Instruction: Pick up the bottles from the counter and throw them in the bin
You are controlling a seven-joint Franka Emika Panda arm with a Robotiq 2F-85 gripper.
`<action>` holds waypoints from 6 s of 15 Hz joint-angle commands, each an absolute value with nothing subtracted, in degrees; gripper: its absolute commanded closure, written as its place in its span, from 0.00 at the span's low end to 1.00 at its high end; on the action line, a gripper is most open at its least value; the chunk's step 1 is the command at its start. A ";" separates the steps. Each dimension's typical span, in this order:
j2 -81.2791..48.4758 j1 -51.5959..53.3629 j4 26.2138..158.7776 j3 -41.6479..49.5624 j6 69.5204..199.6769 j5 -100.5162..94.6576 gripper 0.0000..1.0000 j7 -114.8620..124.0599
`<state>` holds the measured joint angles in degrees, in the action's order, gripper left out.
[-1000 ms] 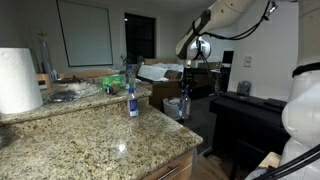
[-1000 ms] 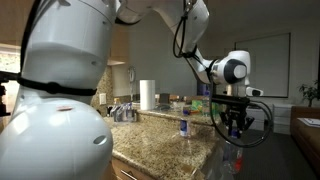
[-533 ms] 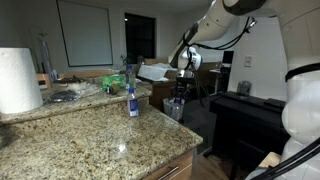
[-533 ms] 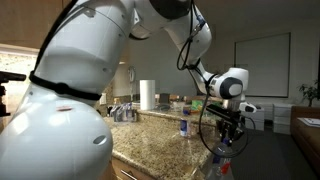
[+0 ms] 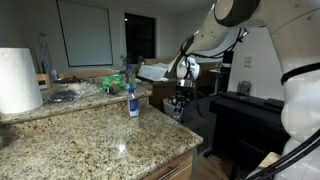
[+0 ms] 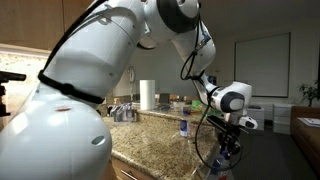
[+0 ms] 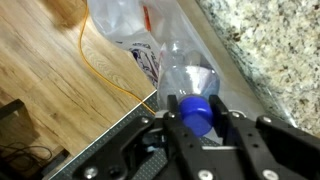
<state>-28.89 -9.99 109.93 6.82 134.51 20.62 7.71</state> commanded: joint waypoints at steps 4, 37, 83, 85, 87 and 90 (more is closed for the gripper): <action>-31.71 -12.21 108.62 3.43 133.43 27.26 0.90 8.32; -20.58 5.92 91.88 -4.45 123.41 2.18 0.00 -3.33; -15.21 -10.89 108.22 9.33 123.34 1.88 0.89 0.84; -16.89 -11.42 109.94 9.23 125.78 4.14 0.89 0.85; -18.82 -12.17 111.22 8.61 128.58 8.52 0.89 0.32; -22.98 -12.17 111.36 7.71 131.73 13.22 0.89 0.01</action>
